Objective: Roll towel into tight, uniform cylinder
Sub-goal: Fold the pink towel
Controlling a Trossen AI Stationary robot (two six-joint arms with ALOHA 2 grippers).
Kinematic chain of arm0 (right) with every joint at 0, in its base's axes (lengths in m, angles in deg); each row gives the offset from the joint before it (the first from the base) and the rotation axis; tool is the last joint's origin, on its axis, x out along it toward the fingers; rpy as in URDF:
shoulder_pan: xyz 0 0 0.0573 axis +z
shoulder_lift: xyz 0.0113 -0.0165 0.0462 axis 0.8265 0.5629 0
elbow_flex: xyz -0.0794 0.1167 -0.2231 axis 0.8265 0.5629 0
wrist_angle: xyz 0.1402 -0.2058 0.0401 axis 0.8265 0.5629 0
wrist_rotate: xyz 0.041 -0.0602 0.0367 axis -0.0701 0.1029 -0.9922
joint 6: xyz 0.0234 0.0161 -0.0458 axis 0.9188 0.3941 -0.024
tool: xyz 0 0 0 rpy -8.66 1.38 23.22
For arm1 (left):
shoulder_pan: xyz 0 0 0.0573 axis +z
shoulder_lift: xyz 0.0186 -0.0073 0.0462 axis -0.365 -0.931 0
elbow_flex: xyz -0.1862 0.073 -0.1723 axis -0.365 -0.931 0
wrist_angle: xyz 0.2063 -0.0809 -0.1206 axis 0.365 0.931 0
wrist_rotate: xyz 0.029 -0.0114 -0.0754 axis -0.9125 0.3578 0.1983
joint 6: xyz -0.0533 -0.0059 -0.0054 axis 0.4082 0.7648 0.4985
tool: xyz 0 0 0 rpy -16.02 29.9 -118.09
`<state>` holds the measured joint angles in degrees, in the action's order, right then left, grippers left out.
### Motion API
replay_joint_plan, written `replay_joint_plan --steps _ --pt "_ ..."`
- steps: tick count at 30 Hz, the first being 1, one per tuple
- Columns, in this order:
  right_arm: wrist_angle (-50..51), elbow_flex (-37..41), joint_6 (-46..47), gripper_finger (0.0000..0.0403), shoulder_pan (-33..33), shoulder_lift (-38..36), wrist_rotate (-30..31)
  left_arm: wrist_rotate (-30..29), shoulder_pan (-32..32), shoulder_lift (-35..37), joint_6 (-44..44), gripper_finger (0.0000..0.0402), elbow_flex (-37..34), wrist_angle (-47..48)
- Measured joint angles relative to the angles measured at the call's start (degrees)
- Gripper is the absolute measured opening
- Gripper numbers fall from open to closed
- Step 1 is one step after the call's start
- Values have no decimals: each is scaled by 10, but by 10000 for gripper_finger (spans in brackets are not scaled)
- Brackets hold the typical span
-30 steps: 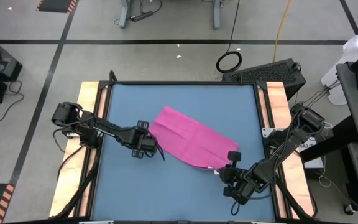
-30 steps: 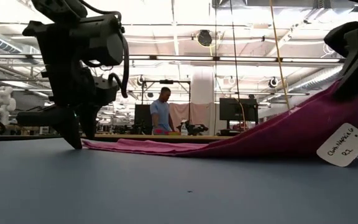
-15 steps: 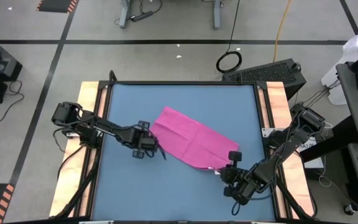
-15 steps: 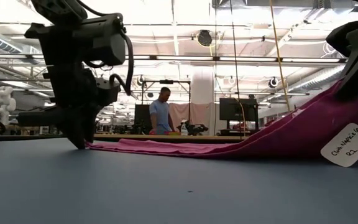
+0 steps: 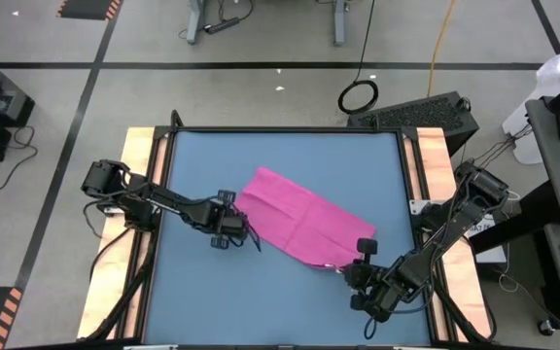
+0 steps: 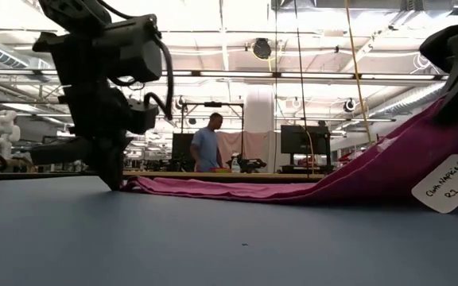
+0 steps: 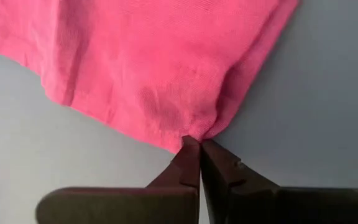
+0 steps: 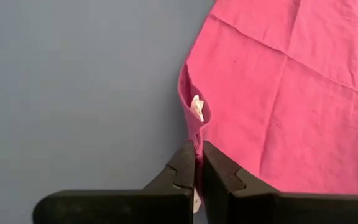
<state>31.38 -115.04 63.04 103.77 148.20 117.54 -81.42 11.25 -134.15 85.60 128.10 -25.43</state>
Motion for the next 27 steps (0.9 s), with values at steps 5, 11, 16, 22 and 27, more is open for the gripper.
replay_joint_plan --steps 5,11,16,22,27 --pt "-26 0 -3 4 15 0 0 19 -42 27 36 3 0 24" --pt "-36 0 -5 4 32 0 -2 57 -88 74 48 2 23 26" --pt "-37 0 -15 4 38 0 -1 95 -101 104 58 2 39 34" --pt "-50 0 0 4 39 0 -39 181 -115 110 105 1 42 49" --pt "-92 0 -26 4 49 0 -73 247 -135 111 142 1 42 43"
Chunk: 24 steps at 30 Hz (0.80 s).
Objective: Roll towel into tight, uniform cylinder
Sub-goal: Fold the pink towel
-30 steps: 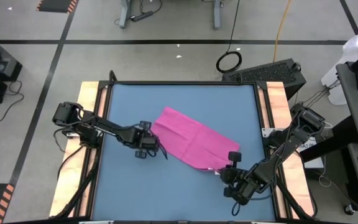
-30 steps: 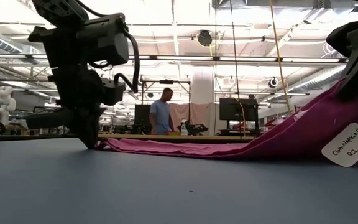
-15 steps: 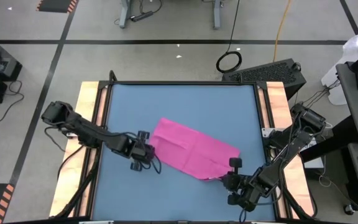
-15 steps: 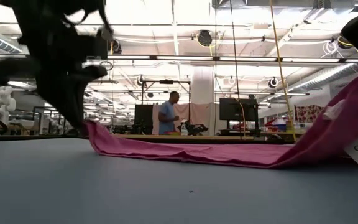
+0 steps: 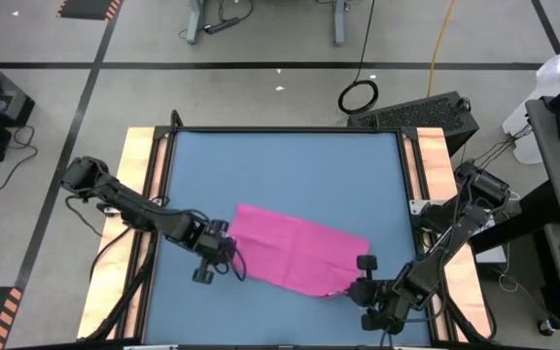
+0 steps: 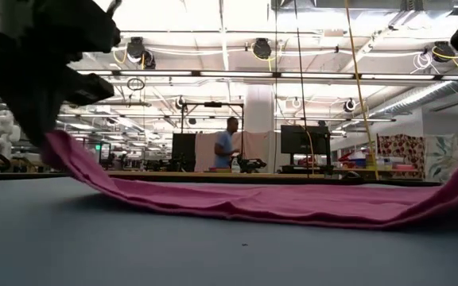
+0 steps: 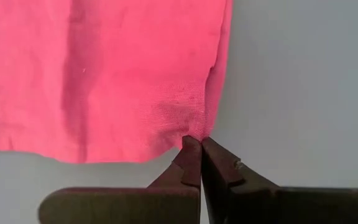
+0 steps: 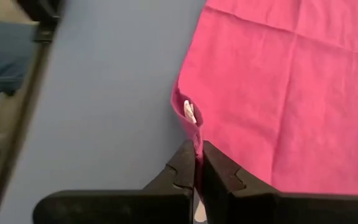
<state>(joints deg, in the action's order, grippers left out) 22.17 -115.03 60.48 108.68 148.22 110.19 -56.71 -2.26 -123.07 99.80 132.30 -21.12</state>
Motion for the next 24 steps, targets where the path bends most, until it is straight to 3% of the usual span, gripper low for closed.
replay_joint_plan --steps 5,15,20,24 --pt "13 0 -23 4 11 -10 26 33 -15 0 -4 1 17 15" --pt "63 0 -16 4 12 -52 59 4 3 15 -86 1 93 128" --pt "129 0 55 4 12 -55 61 -40 43 14 -104 1 103 159" --pt "143 0 135 4 24 -54 46 -30 68 11 -101 1 103 171"
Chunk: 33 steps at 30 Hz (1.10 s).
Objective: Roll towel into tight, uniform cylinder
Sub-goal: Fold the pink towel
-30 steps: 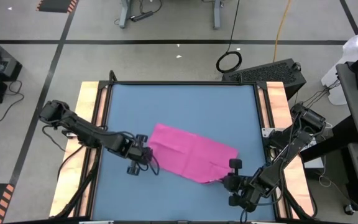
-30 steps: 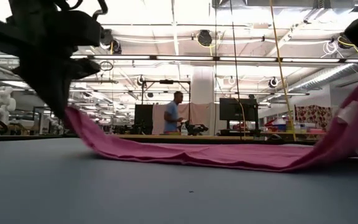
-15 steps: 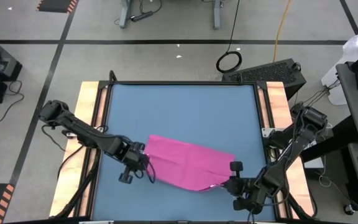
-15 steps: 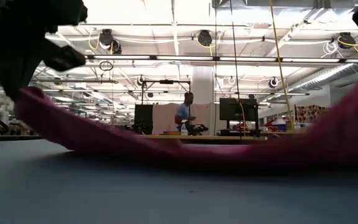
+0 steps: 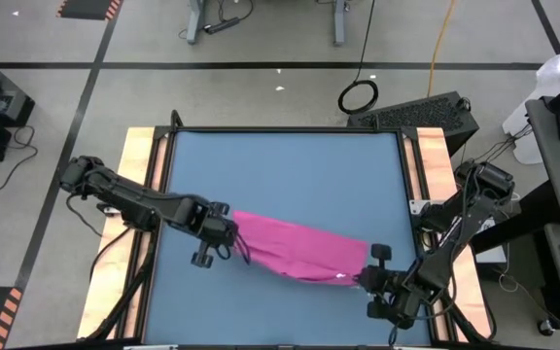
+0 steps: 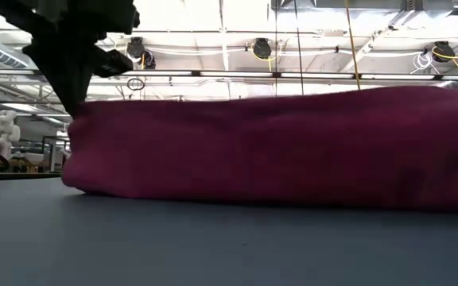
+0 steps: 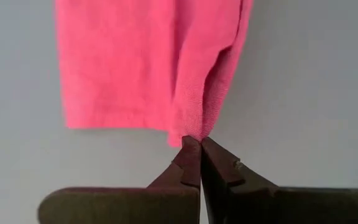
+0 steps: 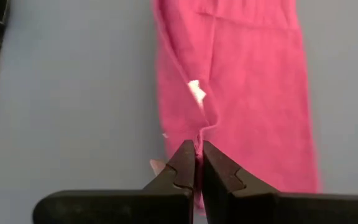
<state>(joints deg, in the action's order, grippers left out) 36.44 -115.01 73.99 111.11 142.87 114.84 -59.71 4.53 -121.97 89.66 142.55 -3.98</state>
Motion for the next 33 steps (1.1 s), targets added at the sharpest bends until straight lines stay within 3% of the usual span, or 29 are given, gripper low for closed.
replay_joint_plan --steps 5,14,24,33 --pt "1 0 72 4 28 0 18 35 2 0 -33 1 0 -30" --pt "90 0 148 4 25 38 45 -73 59 0 -69 1 0 -50" --pt "181 0 231 4 25 66 43 -58 142 -46 -99 1 -3 -74" --pt "225 0 251 4 15 66 38 -63 171 -81 -121 1 -3 -88"
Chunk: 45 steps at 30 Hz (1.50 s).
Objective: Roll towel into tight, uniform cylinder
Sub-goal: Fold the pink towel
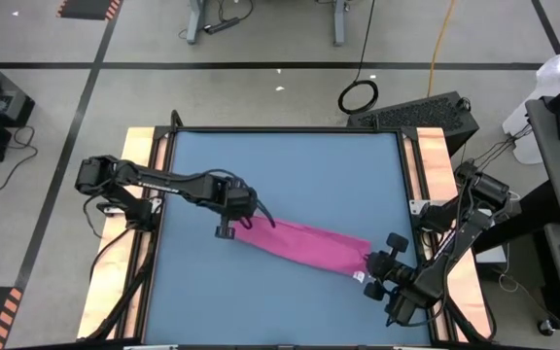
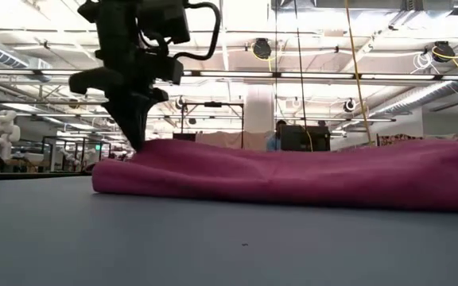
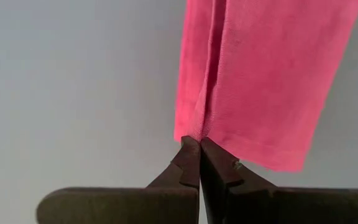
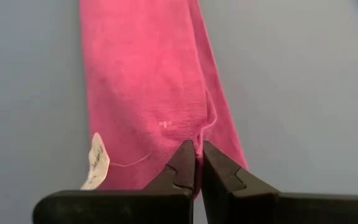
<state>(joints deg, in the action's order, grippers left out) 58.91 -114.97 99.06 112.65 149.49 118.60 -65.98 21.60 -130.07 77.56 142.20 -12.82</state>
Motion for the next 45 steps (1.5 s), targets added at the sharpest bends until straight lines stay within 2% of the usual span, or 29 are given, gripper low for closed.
replay_joint_plan --steps 5,10,22,34,45 --pt "8 0 0 4 -10 0 -4 -2 14 -3 -3 1 0 -13" --pt "8 0 19 4 -54 0 -30 -18 22 -5 -3 1 0 -15" --pt "14 0 -50 4 -117 0 -97 -28 36 -5 -8 1 0 -31" --pt "4 45 -61 4 -151 0 -96 -27 35 -34 15 1 0 -38" --pt "-22 69 -93 4 -172 0 -61 -27 33 -34 19 1 0 -37"
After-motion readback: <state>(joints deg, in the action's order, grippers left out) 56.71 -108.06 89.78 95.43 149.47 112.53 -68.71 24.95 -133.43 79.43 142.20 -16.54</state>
